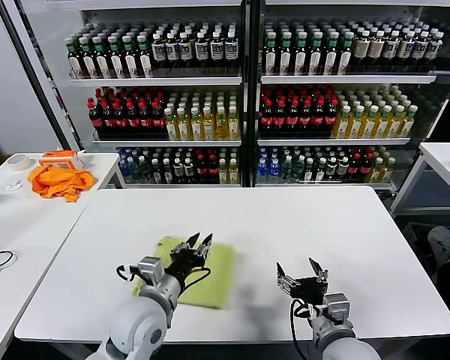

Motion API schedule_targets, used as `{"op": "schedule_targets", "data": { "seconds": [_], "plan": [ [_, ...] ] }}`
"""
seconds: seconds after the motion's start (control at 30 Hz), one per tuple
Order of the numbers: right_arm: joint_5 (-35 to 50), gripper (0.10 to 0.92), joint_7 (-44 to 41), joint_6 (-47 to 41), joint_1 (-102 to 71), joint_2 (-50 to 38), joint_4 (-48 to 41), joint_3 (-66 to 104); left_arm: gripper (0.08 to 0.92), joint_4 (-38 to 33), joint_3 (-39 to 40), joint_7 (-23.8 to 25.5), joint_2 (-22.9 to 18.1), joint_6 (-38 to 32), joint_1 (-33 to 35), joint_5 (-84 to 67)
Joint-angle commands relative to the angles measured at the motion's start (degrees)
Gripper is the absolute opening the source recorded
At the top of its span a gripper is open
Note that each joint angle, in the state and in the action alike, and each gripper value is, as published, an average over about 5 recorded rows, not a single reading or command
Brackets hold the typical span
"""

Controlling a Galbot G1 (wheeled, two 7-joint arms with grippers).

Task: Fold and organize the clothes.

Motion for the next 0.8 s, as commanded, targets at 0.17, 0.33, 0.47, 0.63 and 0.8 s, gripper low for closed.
{"op": "schedule_targets", "data": {
  "seconds": [0.17, 0.33, 0.47, 0.63, 0.8],
  "plan": [
    [10.23, 0.823, -2.51, -1.98, 8.46, 1.69, -4.30, -5.44, 0.567, 1.00, -12.46, 7.00, 12.46, -8.63, 1.85, 10.61],
    [20.52, 0.823, -1.13, -4.58, 11.99, 3.50, -6.25, -11.30, 0.714, 0.70, -15.36, 7.74, 14.04, -9.41, 5.75, 11.90],
    [21.17, 0.823, 0.12, -4.63, 13.36, 4.12, -9.45, -16.96, 0.800, 0.17, -14.90, 7.32, 12.49, -9.23, 6.87, 12.33],
    [23.78, 0.823, 5.58, -4.65, 14.40, 5.56, -13.46, -19.83, 0.822, -2.04, -13.73, 6.87, 9.22, -9.74, 8.07, 11.79],
    [25.81, 0.823, 11.82, -4.66, 15.56, 7.24, -16.52, -19.93, 0.823, -3.00, -13.28, 6.36, 8.34, -9.17, 8.66, 9.86]
  ]
}}
